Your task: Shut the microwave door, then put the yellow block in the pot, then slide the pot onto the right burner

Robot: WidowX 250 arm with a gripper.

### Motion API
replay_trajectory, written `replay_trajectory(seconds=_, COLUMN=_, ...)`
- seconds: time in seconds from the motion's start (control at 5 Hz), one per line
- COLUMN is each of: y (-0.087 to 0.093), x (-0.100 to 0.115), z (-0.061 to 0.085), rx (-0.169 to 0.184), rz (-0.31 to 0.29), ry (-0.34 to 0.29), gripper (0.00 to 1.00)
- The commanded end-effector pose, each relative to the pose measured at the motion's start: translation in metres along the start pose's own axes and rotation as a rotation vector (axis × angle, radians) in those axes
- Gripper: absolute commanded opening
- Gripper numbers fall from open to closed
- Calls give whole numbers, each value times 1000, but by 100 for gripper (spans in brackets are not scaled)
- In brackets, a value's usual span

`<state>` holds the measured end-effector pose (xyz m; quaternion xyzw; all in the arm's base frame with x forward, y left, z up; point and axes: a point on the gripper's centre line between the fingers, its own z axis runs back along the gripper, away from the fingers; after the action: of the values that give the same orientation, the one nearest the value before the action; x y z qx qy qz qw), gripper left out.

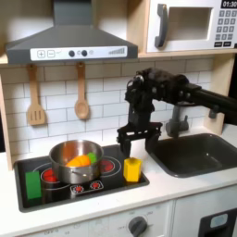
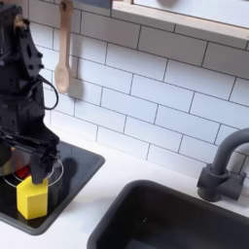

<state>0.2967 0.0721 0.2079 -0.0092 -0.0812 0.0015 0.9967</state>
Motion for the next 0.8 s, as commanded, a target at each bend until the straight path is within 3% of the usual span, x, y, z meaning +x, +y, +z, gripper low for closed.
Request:
replay_trajectory(seconds=0.0, y=9, x=3, z=-4, rx=-43, rz=-126, ry=32, gripper=100)
replay_trajectory(seconds=0.2, y=5, x=5, z=-4, rx=-66, rz=-147, ry=47, gripper=100)
replay_trajectory(seconds=0.6, y=7, x=3, z=-4, rx=-64, rz=-145, ry=72, gripper=100)
